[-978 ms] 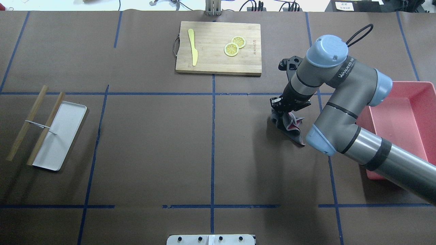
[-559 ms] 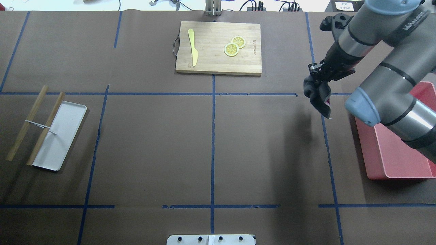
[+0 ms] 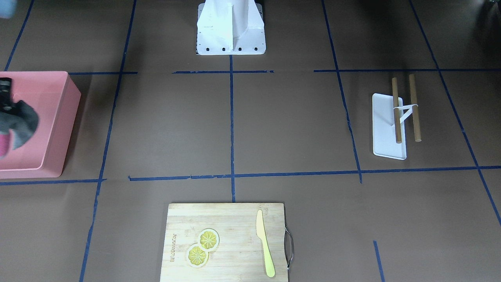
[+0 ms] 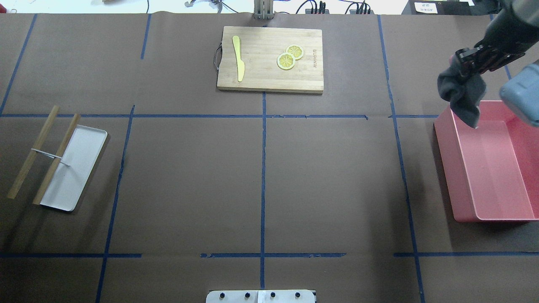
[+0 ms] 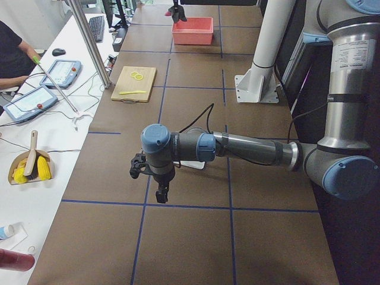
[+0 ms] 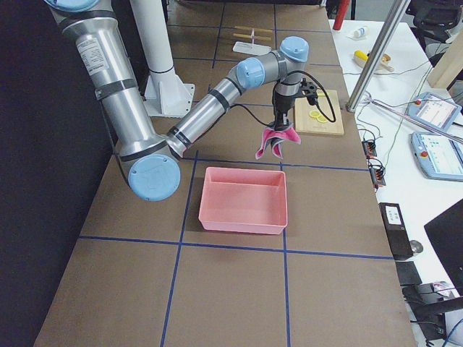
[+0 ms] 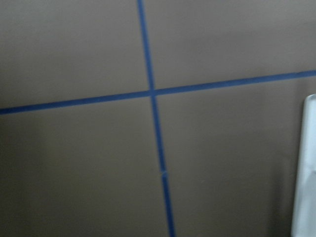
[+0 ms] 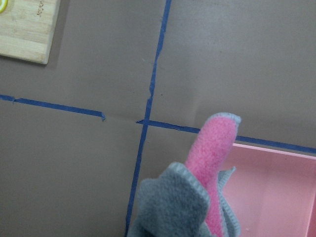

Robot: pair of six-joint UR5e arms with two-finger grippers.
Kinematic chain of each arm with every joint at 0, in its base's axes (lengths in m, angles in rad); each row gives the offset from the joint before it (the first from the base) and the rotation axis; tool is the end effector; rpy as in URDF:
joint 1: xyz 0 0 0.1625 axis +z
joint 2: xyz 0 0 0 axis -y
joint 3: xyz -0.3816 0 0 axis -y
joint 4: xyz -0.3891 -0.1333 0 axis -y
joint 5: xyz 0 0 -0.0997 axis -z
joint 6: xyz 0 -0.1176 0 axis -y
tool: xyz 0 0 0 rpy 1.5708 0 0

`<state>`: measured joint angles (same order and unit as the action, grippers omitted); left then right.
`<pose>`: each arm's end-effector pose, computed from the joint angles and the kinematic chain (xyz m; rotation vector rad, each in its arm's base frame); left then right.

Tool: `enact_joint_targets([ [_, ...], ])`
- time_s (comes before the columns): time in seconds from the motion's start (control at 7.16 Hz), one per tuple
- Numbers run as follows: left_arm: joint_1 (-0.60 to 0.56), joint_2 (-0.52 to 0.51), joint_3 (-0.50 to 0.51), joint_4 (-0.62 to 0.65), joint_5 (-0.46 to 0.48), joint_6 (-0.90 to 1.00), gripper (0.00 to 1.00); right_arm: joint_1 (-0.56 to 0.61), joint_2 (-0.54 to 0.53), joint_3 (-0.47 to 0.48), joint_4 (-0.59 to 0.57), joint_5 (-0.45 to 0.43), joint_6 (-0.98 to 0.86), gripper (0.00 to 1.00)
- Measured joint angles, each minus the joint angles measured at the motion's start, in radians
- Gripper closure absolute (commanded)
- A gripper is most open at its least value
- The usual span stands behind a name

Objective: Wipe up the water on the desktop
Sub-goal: 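Release the cloth into the pink bin and withdraw the right gripper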

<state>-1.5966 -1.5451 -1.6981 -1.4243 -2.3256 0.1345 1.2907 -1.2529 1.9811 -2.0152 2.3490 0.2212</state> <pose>-0.0649 -0.4715 0.5946 0.0178 0.7559 0.0865 -0.0974 -0.5223 0.3185 0.0692 -0.8161 -0.1660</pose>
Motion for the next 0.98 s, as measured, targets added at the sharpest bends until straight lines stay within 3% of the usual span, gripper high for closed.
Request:
enact_joint_targets([
  [0.28, -0.014, 0.019, 0.021, -0.002, -0.01, 0.012, 0.0, 0.076, -0.127, -0.001, -0.001, 0.017, -0.172, 0.98],
  [0.56, -0.015, 0.025, 0.029, -0.004, -0.036, 0.01, 0.0, 0.09, -0.209, -0.005, 0.024, 0.016, -0.232, 0.96],
  [0.7, -0.015, 0.026, 0.03, -0.005, -0.041, 0.009, 0.0, 0.09, -0.221, -0.005, 0.032, 0.017, -0.234, 0.38],
  [0.84, -0.014, 0.025, 0.031, -0.005, -0.042, 0.009, 0.0, 0.086, -0.225, -0.006, 0.035, 0.018, -0.238, 0.0],
  [0.98, -0.014, 0.024, 0.034, -0.006, -0.043, 0.01, 0.0, 0.077, -0.225, -0.006, 0.041, 0.019, -0.245, 0.0],
])
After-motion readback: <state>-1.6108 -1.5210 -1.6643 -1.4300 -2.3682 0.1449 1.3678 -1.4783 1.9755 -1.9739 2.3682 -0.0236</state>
